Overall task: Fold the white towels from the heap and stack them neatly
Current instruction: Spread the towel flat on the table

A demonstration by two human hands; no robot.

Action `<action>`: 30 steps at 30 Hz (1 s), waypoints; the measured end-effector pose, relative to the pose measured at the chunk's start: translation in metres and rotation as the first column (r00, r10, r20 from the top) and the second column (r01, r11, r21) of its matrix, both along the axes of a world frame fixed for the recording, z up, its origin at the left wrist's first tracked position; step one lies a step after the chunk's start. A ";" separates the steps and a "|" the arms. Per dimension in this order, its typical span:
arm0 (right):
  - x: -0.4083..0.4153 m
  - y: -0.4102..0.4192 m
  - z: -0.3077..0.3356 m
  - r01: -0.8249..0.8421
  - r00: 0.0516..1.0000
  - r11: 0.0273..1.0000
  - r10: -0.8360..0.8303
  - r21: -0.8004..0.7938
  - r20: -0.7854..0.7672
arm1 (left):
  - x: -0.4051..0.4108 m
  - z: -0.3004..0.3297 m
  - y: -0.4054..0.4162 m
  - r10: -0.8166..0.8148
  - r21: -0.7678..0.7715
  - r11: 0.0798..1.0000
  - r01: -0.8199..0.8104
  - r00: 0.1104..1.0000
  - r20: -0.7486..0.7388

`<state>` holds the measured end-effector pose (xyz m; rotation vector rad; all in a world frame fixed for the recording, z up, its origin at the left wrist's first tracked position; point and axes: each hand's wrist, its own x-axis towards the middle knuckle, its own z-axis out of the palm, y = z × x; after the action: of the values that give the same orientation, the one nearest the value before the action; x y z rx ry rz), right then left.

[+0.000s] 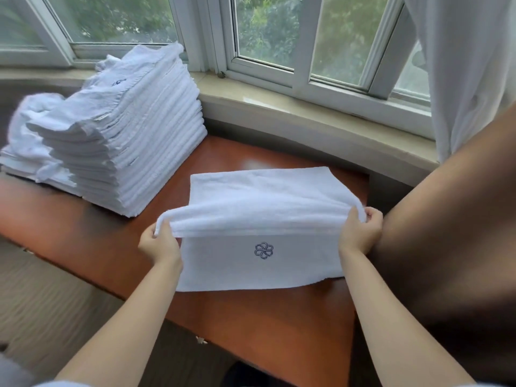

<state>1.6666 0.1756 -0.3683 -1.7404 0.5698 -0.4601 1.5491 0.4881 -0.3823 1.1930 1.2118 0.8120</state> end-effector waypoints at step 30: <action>-0.050 -0.047 -0.062 -0.515 0.593 0.846 0.466 0.136 -0.657 | -0.068 -0.055 -0.009 -0.573 -0.385 0.796 0.466 0.786 -0.232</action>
<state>1.6168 0.1282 -0.4298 -2.0233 0.5301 0.5997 1.4812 0.4791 -0.4370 1.3489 1.1351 -0.0170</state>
